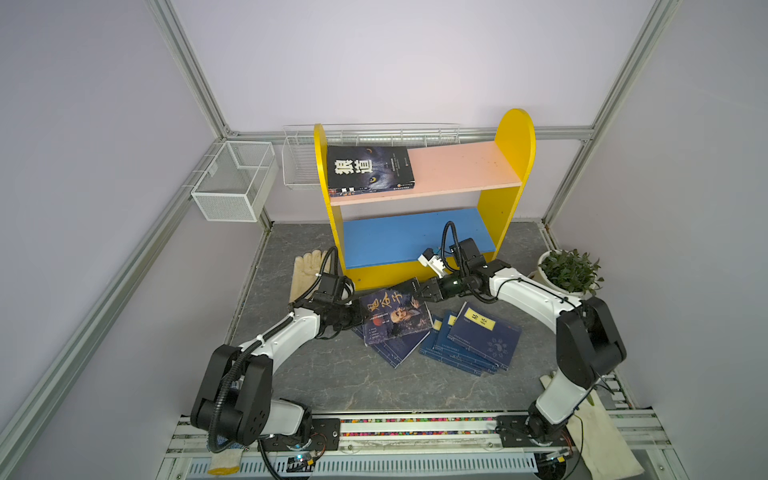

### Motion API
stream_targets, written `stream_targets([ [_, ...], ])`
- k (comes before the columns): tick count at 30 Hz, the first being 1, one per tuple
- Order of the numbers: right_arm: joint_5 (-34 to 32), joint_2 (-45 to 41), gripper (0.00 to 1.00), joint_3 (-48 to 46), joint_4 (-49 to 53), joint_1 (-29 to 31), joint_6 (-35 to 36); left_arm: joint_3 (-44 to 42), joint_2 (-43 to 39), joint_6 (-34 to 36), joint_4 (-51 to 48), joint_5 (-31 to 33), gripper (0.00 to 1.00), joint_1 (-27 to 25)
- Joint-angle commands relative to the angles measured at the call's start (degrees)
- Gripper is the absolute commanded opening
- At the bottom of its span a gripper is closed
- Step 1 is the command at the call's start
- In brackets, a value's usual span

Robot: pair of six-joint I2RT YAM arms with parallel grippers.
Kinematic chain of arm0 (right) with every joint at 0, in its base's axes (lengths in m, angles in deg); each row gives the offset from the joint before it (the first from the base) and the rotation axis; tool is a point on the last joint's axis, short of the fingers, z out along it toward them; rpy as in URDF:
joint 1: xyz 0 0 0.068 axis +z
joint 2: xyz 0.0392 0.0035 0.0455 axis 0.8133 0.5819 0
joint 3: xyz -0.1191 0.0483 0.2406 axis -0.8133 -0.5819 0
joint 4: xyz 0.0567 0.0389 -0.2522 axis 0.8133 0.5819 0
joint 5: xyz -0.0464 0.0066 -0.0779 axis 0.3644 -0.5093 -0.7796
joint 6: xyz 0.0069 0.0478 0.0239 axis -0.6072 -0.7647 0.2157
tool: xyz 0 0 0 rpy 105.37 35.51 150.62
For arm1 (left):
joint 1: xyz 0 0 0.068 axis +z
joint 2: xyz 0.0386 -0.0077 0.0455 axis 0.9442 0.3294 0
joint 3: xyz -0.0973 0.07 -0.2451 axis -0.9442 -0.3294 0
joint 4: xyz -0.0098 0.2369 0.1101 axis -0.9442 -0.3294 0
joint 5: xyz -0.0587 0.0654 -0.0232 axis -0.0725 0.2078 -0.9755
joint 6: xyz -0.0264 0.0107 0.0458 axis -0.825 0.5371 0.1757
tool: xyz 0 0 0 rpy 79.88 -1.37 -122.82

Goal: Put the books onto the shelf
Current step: 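Reach both grippers to the pile and grasp the dark blue portrait book, then lift the portrait book upright with the right gripper while the left steadies it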

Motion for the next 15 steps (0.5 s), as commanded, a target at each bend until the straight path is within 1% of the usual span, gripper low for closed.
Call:
stream_targets([
  [1, 9.23, -5.48, 0.07, -2.1, -12.85, -2.67, -7.0, -2.25, -4.53, -6.68, 10.66, -9.8, 0.57, 4.22],
  [2, 10.68, -6.44, 0.07, -2.98, -15.54, -3.53, -8.94, -3.67, -5.5, -8.59, 14.0, -11.96, 0.66, 5.14],
  [4, 12.96, -7.89, 0.07, -4.22, -19.94, -4.85, -12.47, -5.69, -6.7, -11.23, 19.29, -15.13, 0.75, 5.78],
  [7, 14.89, -9.86, 0.07, -5.99, -26.26, -6.72, -17.18, -6.59, -7.32, -12.11, 21.93, -18.44, 0.87, 5.87],
  [10, 16.17, -11.38, 0.07, -7.12, -31.43, -8.34, -21.54, -6.75, -6.83, -13.01, 24.05, -21.63, 0.92, 5.9],
  [12, 16.69, -11.92, 0.07, -7.01, -33.18, -9.06, -23.1, -7.19, -6.23, -15.11, 27.79, -24.3, 0.93, 5.89],
  [15, 17.41, -12.09, 0.07, -6.28, -33.77, -9.24, -23.93, -8.14, -4.69, -20.6, 36.84, -28.56, 0.92, 5.9],
])
